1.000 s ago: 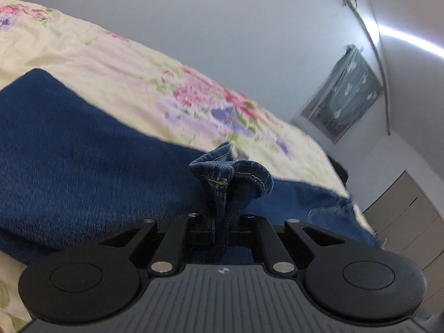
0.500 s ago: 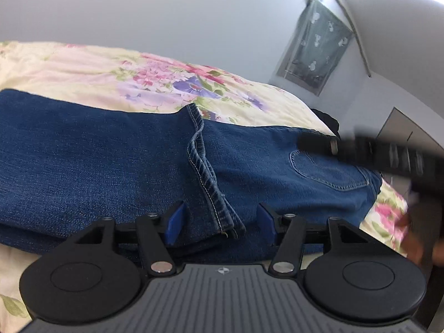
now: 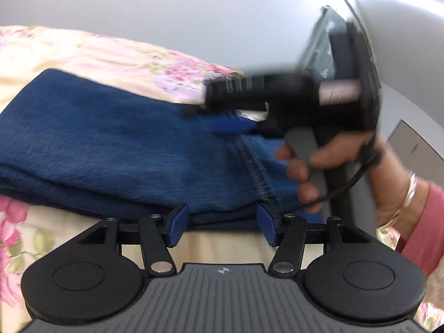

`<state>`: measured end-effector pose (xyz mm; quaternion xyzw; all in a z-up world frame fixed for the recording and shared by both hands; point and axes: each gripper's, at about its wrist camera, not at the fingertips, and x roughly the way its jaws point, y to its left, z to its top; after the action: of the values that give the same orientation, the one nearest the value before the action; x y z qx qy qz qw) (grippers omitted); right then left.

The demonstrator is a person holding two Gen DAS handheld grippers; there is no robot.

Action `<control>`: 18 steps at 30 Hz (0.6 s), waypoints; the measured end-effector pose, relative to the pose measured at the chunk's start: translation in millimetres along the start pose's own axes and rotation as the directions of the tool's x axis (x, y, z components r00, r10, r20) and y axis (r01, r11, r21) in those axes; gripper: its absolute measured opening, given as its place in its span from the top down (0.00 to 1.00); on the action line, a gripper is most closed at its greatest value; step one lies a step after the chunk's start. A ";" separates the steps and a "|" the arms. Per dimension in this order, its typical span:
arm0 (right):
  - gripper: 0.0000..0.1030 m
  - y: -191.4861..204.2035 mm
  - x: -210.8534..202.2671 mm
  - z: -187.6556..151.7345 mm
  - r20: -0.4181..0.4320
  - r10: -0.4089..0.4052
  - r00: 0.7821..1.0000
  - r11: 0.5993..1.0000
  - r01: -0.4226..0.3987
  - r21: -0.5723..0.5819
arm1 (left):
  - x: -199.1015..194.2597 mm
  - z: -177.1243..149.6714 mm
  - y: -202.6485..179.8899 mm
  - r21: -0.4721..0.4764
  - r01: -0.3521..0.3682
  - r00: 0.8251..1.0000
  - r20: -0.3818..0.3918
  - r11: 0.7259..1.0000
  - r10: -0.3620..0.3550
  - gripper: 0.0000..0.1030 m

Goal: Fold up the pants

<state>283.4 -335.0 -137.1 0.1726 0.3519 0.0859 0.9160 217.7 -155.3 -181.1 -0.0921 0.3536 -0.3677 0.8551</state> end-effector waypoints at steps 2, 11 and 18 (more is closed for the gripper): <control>0.53 -12.8 20.2 -10.1 -0.009 -0.145 0.989 0.988 0.145 -0.054 | -0.7 0.0 5.3 -0.022 0.007 1.000 -0.003 1.000 -0.007 0.37; 0.54 -41.4 1.7 -13.8 0.037 -0.134 0.990 0.990 0.132 0.042 | -5.4 2.4 -7.1 0.026 0.040 0.999 0.035 0.999 -0.040 0.37; 0.47 -51.5 -38.1 -55.2 0.009 -0.126 0.992 0.990 0.125 0.071 | 1.9 3.7 -23.9 0.098 0.019 0.999 0.031 0.995 -0.023 0.37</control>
<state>220.0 -379.2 -171.3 0.1829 0.3589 0.0146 0.9152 207.7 -174.1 -169.5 -0.0597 0.3207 -0.3920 0.8602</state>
